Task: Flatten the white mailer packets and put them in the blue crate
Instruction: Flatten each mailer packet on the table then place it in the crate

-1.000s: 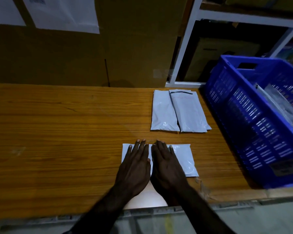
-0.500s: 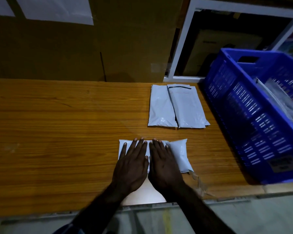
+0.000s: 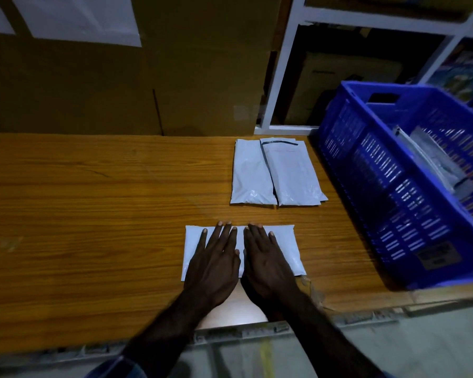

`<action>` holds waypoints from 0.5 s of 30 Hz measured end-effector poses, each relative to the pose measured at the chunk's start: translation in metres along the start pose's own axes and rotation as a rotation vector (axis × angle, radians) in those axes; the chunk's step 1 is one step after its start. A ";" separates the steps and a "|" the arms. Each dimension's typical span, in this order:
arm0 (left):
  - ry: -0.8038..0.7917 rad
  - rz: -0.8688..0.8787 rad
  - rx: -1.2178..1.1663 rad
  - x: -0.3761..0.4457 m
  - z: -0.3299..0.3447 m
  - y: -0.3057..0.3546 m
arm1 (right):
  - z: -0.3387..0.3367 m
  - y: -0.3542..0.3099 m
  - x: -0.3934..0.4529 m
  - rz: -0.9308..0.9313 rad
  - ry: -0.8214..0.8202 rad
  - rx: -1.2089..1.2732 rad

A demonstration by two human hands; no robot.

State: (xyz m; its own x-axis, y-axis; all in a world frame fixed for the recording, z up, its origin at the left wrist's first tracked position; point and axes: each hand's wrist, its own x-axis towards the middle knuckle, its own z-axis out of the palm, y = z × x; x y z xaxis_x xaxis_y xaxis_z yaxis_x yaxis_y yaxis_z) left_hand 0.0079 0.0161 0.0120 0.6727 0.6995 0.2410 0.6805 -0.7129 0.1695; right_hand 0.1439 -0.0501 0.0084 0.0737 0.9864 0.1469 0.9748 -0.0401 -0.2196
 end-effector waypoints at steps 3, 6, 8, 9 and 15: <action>-0.005 0.006 0.004 -0.001 0.003 -0.002 | 0.002 -0.003 -0.004 0.008 0.045 0.046; -0.022 -0.003 -0.001 -0.001 0.006 -0.002 | 0.002 -0.001 -0.003 0.016 0.046 0.065; -0.021 -0.007 -0.008 -0.001 0.006 -0.002 | 0.004 0.000 -0.004 0.009 0.033 0.076; -0.022 -0.008 -0.009 0.000 0.005 -0.002 | 0.005 0.001 -0.004 0.016 0.026 0.077; -0.018 -0.014 0.028 0.008 0.003 0.004 | -0.023 0.006 0.010 -0.009 -0.091 0.041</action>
State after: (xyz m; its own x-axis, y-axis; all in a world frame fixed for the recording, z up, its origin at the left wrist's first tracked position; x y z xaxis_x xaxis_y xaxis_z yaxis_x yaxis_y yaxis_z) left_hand 0.0165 0.0193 0.0121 0.6680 0.7105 0.2211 0.6977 -0.7014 0.1458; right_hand 0.1550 -0.0436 0.0304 0.0434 0.9971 0.0618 0.9658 -0.0260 -0.2579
